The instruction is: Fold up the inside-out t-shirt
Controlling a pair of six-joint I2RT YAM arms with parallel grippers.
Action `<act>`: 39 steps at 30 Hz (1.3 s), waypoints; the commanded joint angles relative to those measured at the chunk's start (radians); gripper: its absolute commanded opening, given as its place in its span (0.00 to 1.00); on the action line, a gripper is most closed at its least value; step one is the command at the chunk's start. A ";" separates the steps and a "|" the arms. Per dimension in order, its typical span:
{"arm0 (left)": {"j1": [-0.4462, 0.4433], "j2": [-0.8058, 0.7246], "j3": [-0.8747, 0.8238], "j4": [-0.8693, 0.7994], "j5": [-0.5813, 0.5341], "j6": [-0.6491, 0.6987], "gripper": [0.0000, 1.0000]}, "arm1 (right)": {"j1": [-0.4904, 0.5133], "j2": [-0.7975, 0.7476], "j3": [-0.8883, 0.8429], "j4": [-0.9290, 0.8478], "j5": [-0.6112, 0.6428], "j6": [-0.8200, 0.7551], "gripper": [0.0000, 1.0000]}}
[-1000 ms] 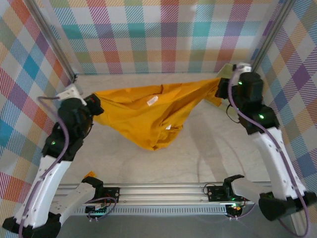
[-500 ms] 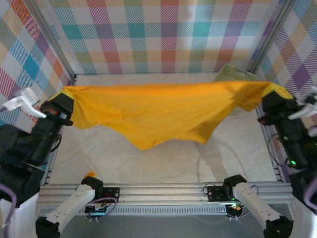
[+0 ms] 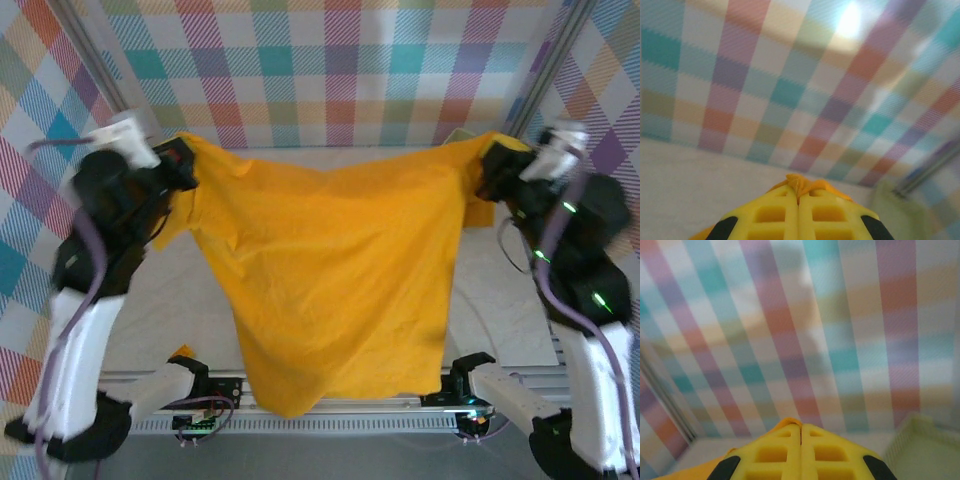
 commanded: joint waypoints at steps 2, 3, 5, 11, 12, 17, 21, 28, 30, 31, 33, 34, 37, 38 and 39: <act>0.043 0.234 -0.046 0.061 -0.110 0.046 0.00 | -0.005 0.164 -0.115 0.125 0.067 -0.013 0.00; 0.059 0.287 -0.040 0.074 -0.107 0.044 0.00 | -0.007 0.206 -0.131 0.148 0.061 -0.011 0.00; 0.096 0.414 -0.014 0.097 -0.075 0.039 0.00 | -0.012 0.312 -0.151 0.198 0.053 -0.005 0.00; 0.157 0.833 0.210 0.086 -0.033 0.024 0.26 | -0.050 0.664 -0.068 0.275 0.039 0.026 0.19; 0.166 0.920 0.308 0.029 -0.035 0.020 0.35 | -0.061 0.737 -0.014 0.254 0.046 0.032 0.38; 0.184 1.162 0.765 -0.338 -0.094 0.000 0.82 | -0.083 0.925 0.248 0.015 0.068 0.054 0.86; 0.182 0.975 0.545 -0.304 -0.098 -0.038 0.94 | -0.082 0.797 0.105 0.047 -0.001 0.057 0.91; 0.163 0.557 -0.113 -0.051 0.068 -0.165 0.95 | -0.043 0.549 -0.218 0.028 -0.166 0.151 0.91; 0.143 0.479 -0.272 0.003 0.099 -0.195 0.94 | -0.002 0.506 -0.297 0.015 -0.182 0.177 0.90; 0.131 0.453 -0.337 0.029 0.113 -0.204 0.94 | 0.025 0.492 -0.342 0.007 -0.199 0.195 0.89; 0.107 0.417 -0.450 0.065 0.128 -0.215 0.94 | 0.060 0.487 -0.410 0.012 -0.235 0.245 0.87; 0.097 0.406 -0.503 0.081 0.134 -0.221 0.94 | 0.080 0.493 -0.449 0.024 -0.270 0.262 0.86; 0.075 0.387 -0.617 0.110 0.151 -0.229 0.93 | 0.147 0.526 -0.515 0.037 -0.279 0.288 0.85; 0.069 0.380 -0.656 0.126 0.156 -0.233 0.93 | 0.164 0.544 -0.544 0.055 -0.285 0.301 0.85; 0.064 0.375 -0.687 0.146 0.169 -0.233 0.93 | 0.171 0.562 -0.572 0.078 -0.297 0.319 0.84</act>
